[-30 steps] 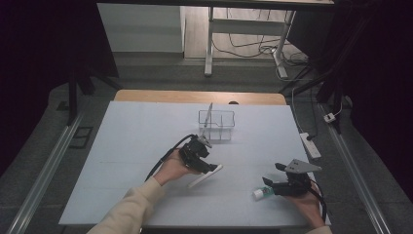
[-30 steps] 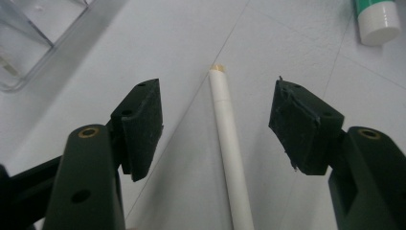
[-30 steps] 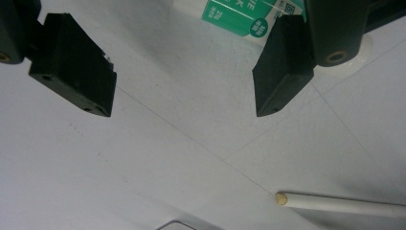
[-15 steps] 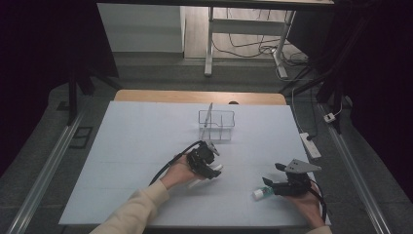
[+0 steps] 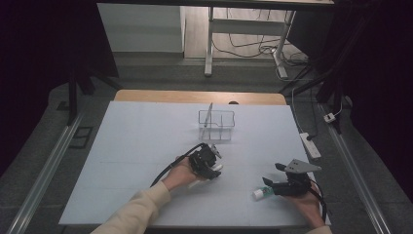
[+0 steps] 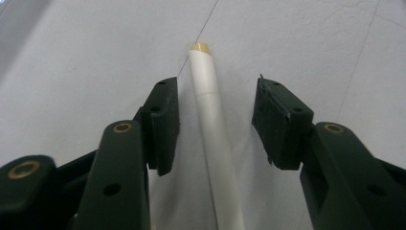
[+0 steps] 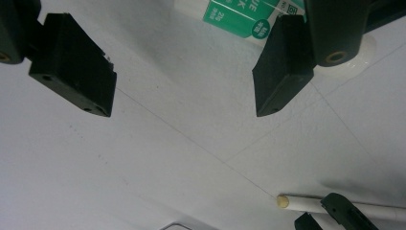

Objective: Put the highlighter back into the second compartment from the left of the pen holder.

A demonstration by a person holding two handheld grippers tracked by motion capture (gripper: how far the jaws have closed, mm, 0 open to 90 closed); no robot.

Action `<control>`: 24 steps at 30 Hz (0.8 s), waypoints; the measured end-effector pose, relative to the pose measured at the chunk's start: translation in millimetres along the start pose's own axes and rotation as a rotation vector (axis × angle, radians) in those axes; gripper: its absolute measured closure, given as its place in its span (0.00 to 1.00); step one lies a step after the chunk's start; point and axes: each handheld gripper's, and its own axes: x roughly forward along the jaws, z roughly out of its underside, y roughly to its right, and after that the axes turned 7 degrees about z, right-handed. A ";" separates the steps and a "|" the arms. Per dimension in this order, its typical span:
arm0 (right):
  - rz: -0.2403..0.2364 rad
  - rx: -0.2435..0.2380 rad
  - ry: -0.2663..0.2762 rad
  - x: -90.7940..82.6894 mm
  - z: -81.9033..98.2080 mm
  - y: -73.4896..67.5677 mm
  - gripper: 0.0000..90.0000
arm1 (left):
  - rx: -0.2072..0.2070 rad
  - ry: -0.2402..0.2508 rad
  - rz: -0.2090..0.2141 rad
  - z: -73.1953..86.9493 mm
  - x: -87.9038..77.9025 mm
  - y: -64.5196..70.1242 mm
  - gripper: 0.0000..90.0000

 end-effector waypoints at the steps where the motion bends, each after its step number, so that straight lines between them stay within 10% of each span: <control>1: 0.001 -0.001 0.000 -0.1 0.0 -0.1 0.25 | 0.000 -0.003 -0.001 0.1 0.8 0.0 0.59; 24: 0.002 0.004 0.004 0.0 0.1 -0.2 0.25 | 0.033 -0.046 -0.058 -3.7 6.1 15.6 0.87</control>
